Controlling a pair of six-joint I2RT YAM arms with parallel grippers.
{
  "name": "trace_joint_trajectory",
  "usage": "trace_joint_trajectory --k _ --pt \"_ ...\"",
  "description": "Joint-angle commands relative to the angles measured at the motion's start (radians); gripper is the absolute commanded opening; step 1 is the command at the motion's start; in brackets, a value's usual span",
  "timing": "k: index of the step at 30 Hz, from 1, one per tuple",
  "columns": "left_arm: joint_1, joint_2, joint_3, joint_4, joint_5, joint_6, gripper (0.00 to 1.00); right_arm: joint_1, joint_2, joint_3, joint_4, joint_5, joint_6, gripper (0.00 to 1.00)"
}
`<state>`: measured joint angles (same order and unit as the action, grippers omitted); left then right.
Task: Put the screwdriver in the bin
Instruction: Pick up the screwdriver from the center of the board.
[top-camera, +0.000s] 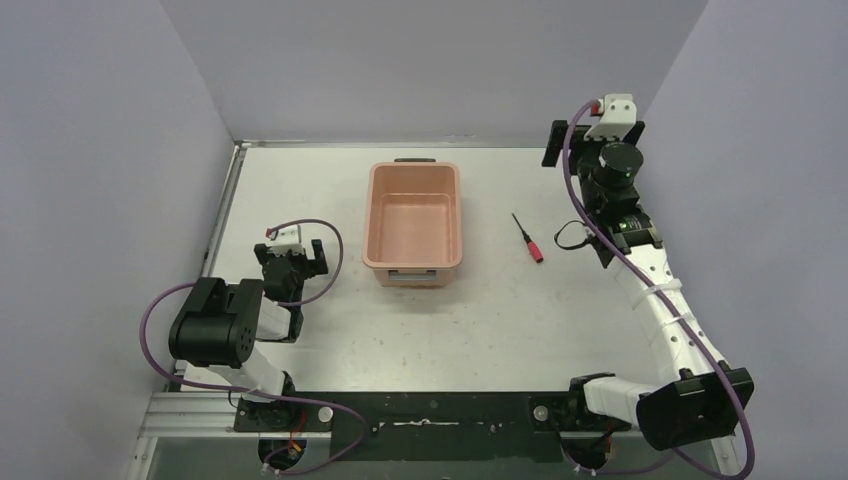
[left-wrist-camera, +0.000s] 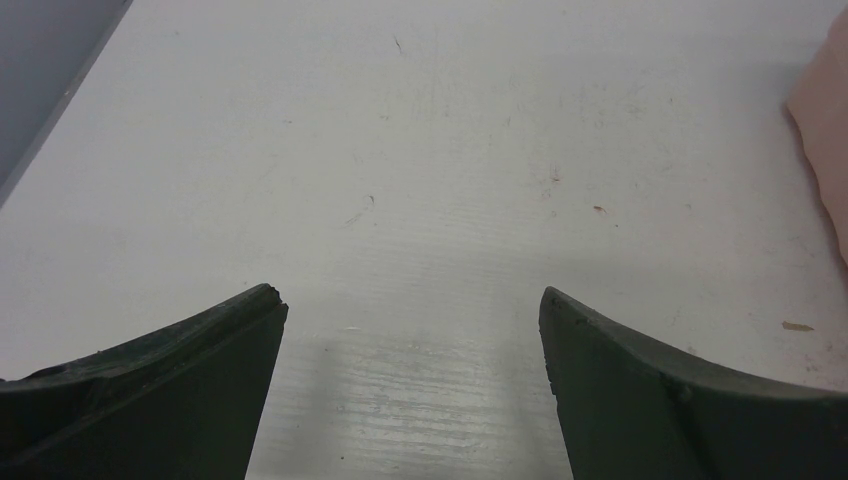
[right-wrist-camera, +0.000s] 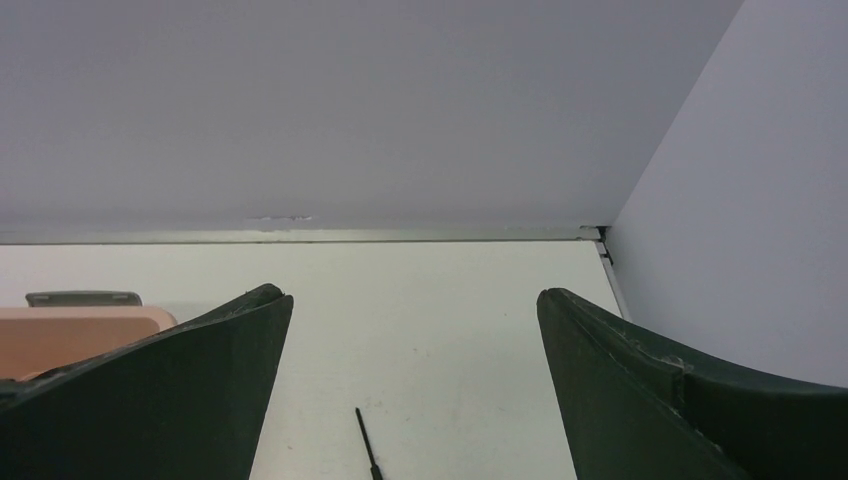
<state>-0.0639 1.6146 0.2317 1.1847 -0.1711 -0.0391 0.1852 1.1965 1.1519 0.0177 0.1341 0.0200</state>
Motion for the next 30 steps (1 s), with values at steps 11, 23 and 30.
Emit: trace_joint_trajectory --k 11,23,30 --pt "-0.002 -0.004 0.023 0.024 -0.001 0.008 0.97 -0.012 0.134 0.404 -0.384 -0.155 0.012 1.00" --pt "-0.002 -0.003 0.023 0.024 -0.001 0.008 0.97 -0.027 0.313 0.457 -0.472 -0.119 0.060 1.00" --pt "-0.002 -0.004 0.023 0.025 -0.001 0.008 0.97 -0.034 0.503 0.456 -0.548 -0.125 0.070 1.00"
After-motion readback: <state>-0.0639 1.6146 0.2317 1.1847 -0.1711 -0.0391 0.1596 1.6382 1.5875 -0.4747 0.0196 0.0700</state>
